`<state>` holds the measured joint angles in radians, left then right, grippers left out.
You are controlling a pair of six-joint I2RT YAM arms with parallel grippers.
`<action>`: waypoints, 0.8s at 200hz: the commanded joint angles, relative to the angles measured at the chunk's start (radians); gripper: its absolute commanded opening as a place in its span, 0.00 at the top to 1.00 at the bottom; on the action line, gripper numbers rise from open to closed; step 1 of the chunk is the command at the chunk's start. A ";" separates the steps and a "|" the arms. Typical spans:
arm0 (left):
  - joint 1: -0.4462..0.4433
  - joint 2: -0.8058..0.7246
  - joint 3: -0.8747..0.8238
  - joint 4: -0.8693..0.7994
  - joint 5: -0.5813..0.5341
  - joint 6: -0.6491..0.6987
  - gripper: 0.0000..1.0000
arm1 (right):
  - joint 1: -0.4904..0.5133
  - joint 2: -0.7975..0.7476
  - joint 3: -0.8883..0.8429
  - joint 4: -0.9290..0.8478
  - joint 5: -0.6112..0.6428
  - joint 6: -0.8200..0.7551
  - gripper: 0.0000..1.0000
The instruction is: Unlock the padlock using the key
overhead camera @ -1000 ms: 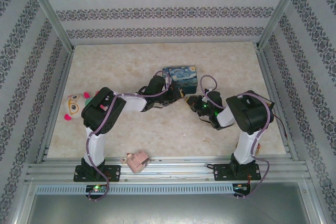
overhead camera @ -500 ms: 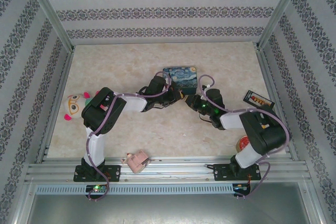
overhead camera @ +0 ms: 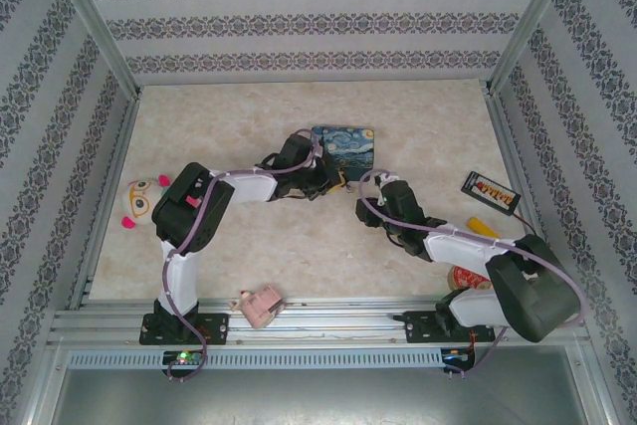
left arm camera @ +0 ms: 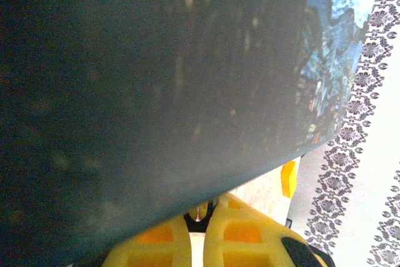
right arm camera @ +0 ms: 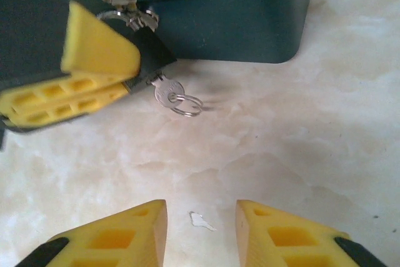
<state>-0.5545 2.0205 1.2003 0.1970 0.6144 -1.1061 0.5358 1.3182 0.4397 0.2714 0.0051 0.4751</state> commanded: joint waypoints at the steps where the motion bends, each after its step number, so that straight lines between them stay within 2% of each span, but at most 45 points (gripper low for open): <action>1: 0.024 -0.062 0.061 -0.129 0.108 0.035 1.00 | 0.031 0.025 0.056 -0.038 0.086 -0.149 0.63; 30: 0.045 -0.074 0.076 -0.185 0.142 0.060 1.00 | 0.088 0.088 0.121 -0.053 0.145 -0.250 0.62; 75: 0.048 -0.079 0.086 -0.215 0.170 0.074 1.00 | 0.123 0.172 0.191 -0.053 0.174 -0.363 0.58; 109: 0.048 -0.079 0.090 -0.218 0.171 0.073 1.00 | 0.135 0.208 0.211 -0.053 0.184 -0.396 0.54; 160: 0.048 -0.077 0.093 -0.216 0.178 0.071 1.00 | 0.148 0.279 0.259 -0.052 0.211 -0.429 0.54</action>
<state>-0.5148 1.9884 1.2533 -0.0170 0.7345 -1.0515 0.6727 1.5627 0.6559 0.2245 0.1776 0.0853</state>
